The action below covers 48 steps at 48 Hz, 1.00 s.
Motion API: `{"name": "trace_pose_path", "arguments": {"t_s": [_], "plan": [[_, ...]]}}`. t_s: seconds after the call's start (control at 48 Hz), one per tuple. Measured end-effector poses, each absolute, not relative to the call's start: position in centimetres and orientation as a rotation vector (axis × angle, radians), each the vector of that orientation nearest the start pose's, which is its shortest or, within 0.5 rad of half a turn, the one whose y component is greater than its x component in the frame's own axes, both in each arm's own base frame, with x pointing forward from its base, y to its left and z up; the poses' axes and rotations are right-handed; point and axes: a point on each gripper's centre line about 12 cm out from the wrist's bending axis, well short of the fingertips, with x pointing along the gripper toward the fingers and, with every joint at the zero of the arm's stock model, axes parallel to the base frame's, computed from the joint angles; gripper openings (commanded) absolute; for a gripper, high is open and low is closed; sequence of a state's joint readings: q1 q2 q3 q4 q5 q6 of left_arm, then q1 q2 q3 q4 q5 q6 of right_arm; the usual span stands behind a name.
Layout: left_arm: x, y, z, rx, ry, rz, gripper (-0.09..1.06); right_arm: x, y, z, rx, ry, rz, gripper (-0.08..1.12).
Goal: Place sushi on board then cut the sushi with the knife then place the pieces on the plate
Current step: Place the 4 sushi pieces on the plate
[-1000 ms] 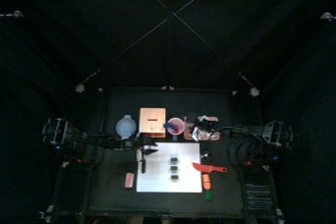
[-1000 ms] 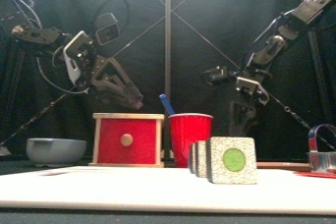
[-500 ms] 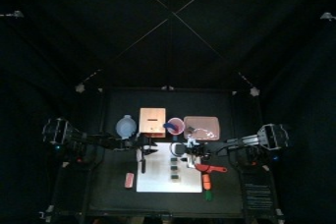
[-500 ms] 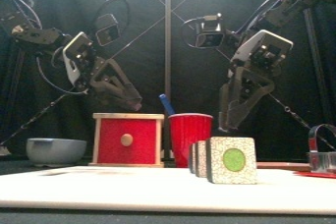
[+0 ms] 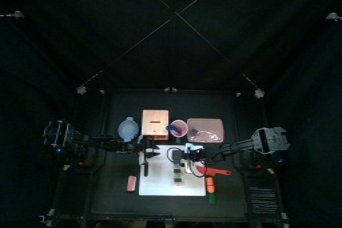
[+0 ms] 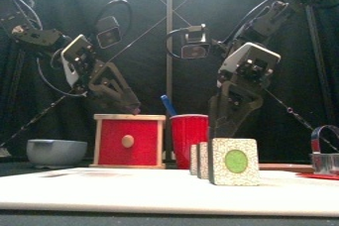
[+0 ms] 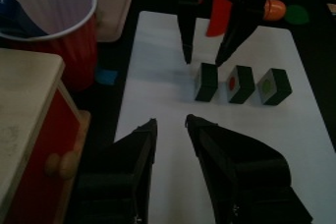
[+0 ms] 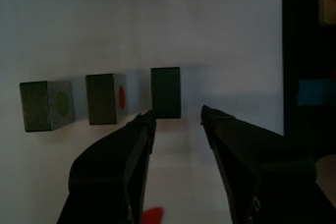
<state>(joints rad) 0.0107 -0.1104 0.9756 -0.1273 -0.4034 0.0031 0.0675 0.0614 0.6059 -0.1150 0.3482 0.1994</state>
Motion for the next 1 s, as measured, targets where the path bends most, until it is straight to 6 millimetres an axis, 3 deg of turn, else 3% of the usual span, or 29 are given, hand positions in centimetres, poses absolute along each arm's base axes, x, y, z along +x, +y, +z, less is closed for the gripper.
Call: {"name": "trace_pose_path", "arguments": {"t_s": [0.208, 0.708, 1.0], "plan": [[32.6, 0.9, 15.1, -0.103, 0.459, 0.086, 0.72, 38.0, 2.6, 12.9, 0.033, 1.023, -0.012, 0.79], [32.6, 0.9, 14.7, -0.104, 0.471, 0.087, 0.72, 39.1, 2.3, 13.5, 0.034, 0.982, -0.013, 0.79], [32.6, 0.9, 14.2, -0.101, 0.487, 0.087, 0.72, 39.9, 2.3, 11.9, 0.034, 1.019, -0.018, 0.79]]}}
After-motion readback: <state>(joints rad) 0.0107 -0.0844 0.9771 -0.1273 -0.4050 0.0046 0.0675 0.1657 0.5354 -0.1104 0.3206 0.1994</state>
